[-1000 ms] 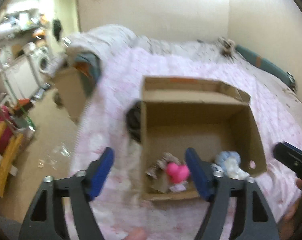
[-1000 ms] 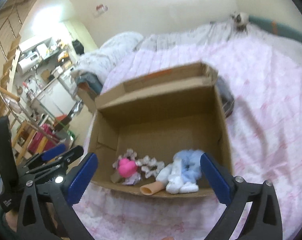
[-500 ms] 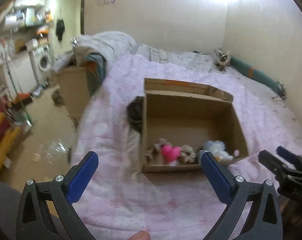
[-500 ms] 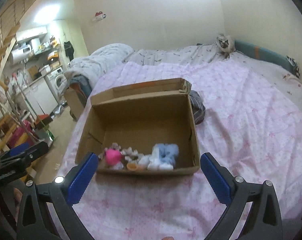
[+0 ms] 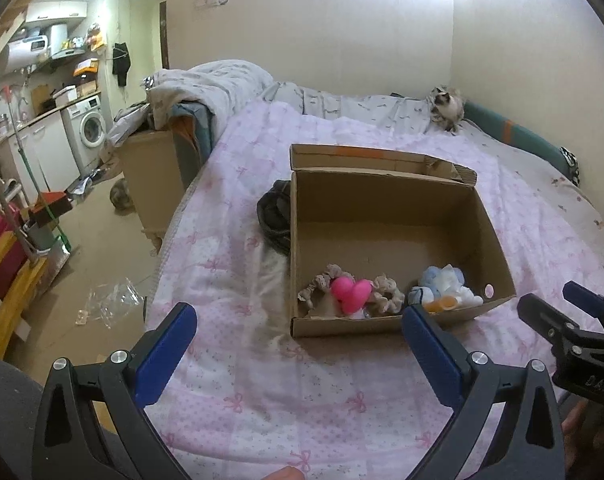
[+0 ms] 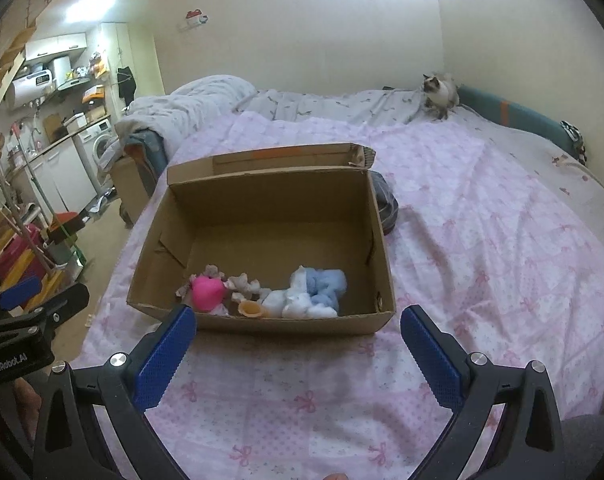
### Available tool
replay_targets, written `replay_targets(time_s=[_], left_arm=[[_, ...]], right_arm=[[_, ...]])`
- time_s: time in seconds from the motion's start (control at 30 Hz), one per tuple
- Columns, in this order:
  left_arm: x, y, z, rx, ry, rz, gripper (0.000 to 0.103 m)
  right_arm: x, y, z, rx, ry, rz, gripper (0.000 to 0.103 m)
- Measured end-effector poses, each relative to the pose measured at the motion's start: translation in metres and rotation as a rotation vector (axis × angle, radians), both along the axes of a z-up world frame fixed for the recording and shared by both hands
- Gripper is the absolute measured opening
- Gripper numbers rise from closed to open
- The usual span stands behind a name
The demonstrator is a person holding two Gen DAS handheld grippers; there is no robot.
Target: Organize soft objects
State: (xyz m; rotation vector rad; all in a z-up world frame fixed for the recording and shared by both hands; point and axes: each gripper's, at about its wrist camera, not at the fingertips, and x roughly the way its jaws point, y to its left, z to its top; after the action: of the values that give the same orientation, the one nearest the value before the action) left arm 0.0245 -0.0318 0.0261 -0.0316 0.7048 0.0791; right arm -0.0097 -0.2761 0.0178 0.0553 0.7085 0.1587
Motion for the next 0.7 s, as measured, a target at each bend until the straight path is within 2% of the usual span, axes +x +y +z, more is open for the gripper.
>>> replay_targets(time_s=[0.33, 0.7], left_arm=[[-0.002, -0.011, -0.001, 0.006, -0.001, -0.051, 0.102], [0.001, -0.009, -0.004, -0.006, 0.016, -0.040, 0.102]], right_arm=[[0.002, 0.007, -0.005, -0.012, 0.024, 0.019, 0.103], [0.004, 0.006, -0.007, -0.005, 0.043, 0.016, 0.103]])
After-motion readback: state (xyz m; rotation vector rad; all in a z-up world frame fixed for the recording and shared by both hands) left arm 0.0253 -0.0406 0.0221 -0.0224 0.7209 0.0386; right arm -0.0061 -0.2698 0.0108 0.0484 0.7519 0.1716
